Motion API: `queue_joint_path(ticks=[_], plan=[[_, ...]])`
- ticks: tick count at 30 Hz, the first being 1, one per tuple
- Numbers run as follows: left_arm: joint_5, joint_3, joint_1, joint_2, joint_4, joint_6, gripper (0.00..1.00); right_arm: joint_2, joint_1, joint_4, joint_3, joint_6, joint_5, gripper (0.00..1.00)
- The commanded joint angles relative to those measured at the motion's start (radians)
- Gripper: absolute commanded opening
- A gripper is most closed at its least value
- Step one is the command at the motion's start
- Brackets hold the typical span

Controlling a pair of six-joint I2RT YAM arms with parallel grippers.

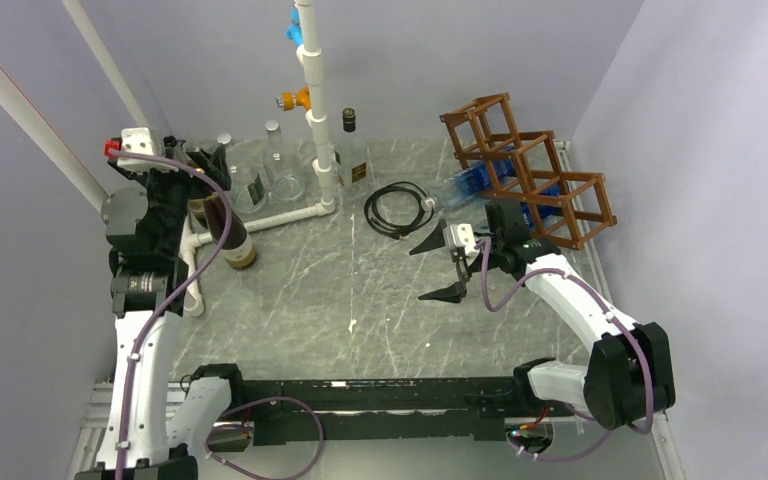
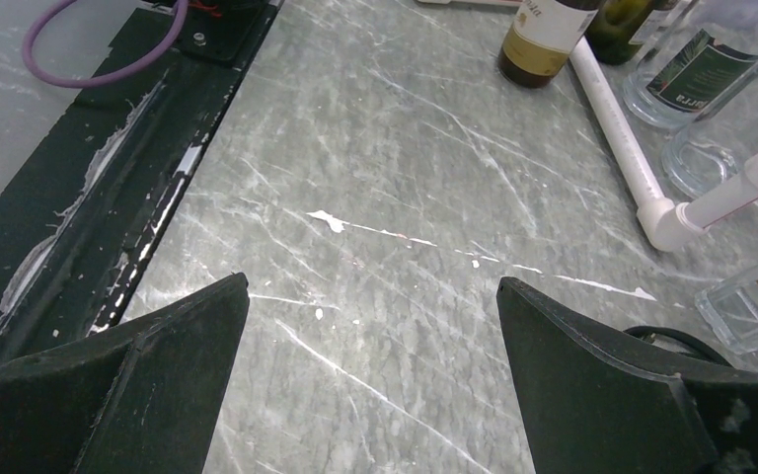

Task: Take the wine bottle off the wine rack
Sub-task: Place the wine bottle at the center of the board, then pick up the wine bottle from the wine rack.

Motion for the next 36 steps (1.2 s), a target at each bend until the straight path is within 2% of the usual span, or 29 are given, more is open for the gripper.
queue_joint_path(ticks=[1, 8, 14, 24, 30, 36], plan=[[0.138, 0.036, 0.003, -0.049, 0.004, -0.094, 1.0, -0.018, -0.013, 0.001, 0.04, -0.041, -0.023, 1.0], [0.257, -0.008, -0.003, -0.102, 0.02, -0.233, 1.0, -0.038, -0.041, -0.022, 0.044, -0.06, -0.024, 1.0], [0.344, -0.075, -0.057, -0.155, 0.07, -0.263, 1.0, -0.072, -0.1, -0.056, 0.044, -0.069, -0.046, 1.0], [0.393, -0.088, -0.279, -0.113, 0.03, -0.199, 0.99, -0.11, -0.265, -0.166, 0.084, -0.051, -0.082, 1.0], [0.363, -0.096, -0.392, -0.057, -0.005, -0.108, 1.0, -0.162, -0.343, -0.347, 0.102, -0.188, -0.09, 1.0], [0.318, -0.098, -0.465, 0.02, -0.055, -0.017, 1.0, -0.2, -0.414, -0.345, 0.111, -0.103, -0.059, 1.0]])
